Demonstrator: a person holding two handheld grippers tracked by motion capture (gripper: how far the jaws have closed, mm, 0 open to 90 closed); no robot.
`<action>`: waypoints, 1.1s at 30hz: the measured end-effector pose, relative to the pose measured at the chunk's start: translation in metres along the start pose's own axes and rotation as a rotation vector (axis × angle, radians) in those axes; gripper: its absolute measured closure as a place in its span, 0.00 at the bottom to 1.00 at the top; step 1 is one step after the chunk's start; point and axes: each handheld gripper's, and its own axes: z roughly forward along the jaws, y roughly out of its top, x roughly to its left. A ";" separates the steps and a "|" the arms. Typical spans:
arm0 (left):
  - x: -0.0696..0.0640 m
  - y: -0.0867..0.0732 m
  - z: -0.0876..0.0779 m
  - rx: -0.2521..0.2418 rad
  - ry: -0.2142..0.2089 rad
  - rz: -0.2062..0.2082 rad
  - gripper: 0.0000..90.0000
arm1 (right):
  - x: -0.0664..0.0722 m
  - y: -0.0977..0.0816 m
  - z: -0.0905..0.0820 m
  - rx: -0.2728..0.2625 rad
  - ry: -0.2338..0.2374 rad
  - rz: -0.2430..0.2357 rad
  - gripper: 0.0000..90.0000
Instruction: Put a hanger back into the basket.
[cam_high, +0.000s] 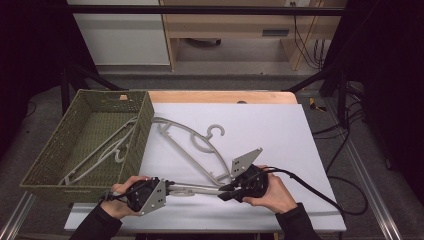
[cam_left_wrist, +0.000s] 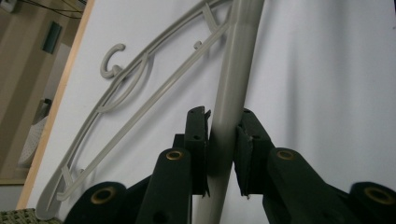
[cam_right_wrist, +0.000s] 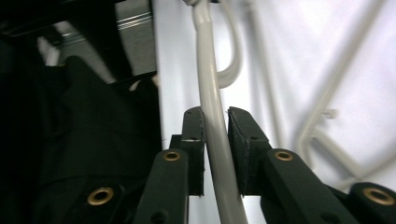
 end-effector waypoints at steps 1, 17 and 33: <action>-0.001 0.000 0.000 -0.025 0.001 -0.024 0.86 | 0.000 0.000 0.000 0.000 0.000 0.000 0.84; 0.006 0.012 -0.008 0.005 0.031 -0.232 0.89 | -0.013 -0.011 -0.024 -0.206 -0.350 0.095 0.45; 0.026 0.020 -0.028 -0.067 0.040 -0.526 0.89 | -0.014 -0.043 -0.075 -0.460 -0.530 0.255 0.14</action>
